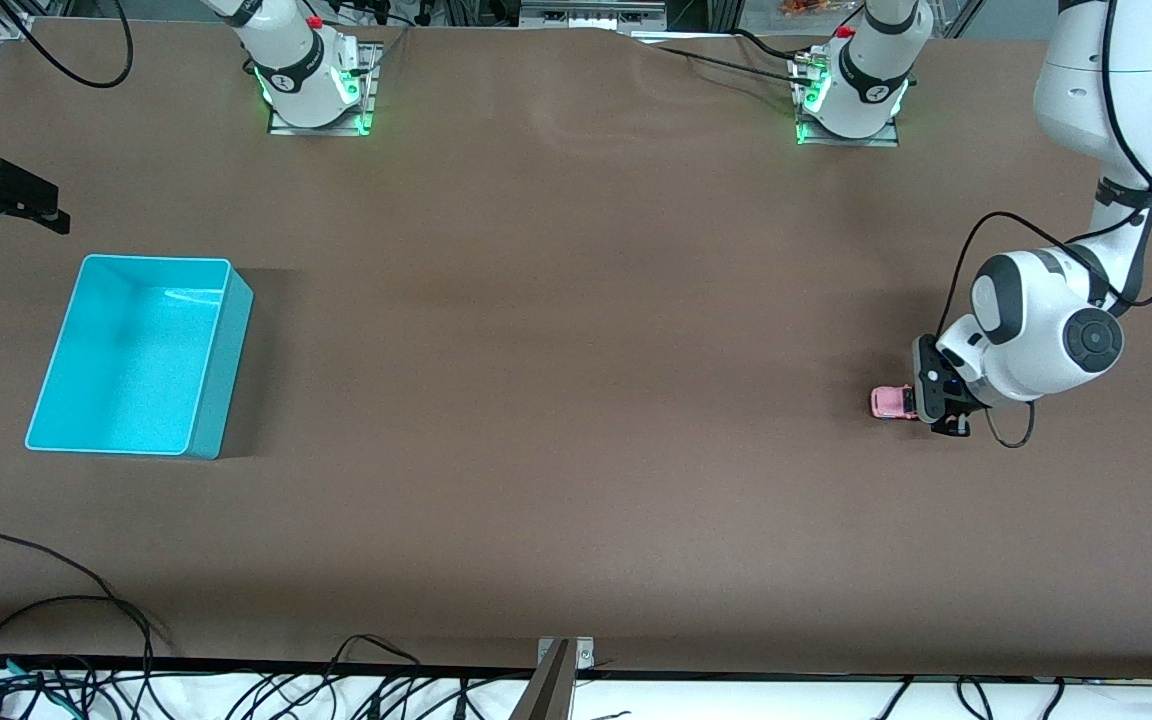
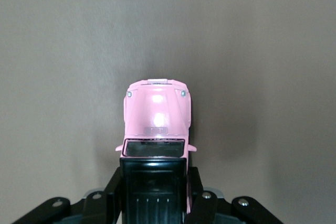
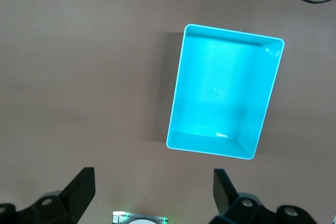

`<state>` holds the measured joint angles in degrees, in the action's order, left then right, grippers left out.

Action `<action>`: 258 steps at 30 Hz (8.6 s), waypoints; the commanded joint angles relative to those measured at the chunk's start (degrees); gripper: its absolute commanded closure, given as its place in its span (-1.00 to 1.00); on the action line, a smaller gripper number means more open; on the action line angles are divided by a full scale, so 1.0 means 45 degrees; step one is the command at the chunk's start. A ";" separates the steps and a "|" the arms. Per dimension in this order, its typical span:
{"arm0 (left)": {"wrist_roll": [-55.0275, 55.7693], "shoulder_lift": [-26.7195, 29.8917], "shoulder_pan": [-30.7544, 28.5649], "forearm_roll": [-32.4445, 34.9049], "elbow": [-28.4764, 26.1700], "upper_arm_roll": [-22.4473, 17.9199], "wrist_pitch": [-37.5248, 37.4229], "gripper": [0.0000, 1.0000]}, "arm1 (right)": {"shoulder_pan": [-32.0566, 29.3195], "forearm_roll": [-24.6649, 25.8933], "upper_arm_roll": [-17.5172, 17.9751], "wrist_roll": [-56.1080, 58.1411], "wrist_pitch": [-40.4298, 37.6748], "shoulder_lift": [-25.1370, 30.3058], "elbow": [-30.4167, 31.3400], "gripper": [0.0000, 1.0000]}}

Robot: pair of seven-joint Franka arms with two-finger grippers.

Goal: Wind and store pink jeep toy

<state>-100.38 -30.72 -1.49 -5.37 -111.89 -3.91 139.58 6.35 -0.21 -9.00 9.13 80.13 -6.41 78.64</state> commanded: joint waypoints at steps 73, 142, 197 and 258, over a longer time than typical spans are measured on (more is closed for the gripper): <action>-0.1835 0.1825 -0.1799 -0.0036 0.5880 -0.0810 -0.7054 -1.00 | -0.0200 -0.0501 -0.0070 0.0666 0.0065 -0.0022 0.0024 -1.00; 1.9610 0.7020 0.0311 0.1409 0.5705 0.0616 -1.2307 -1.00 | -0.0024 -0.0891 -0.0012 0.0666 0.1685 -0.0041 0.1820 -1.00; 2.0333 0.6650 0.0155 0.1389 0.5646 0.0675 -1.2679 -1.00 | 0.0093 -0.1750 0.1082 0.9239 1.3089 0.0467 1.1761 -1.00; 2.0216 0.7939 -0.0002 0.1331 0.3634 0.0674 -1.0921 -1.00 | -0.0024 -0.2181 0.1103 1.3401 1.3585 -0.0023 1.2077 0.35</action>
<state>-9.44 4.77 -1.36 -0.35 -95.82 -1.16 90.08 6.69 -8.68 -2.70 67.63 152.62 -12.29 136.70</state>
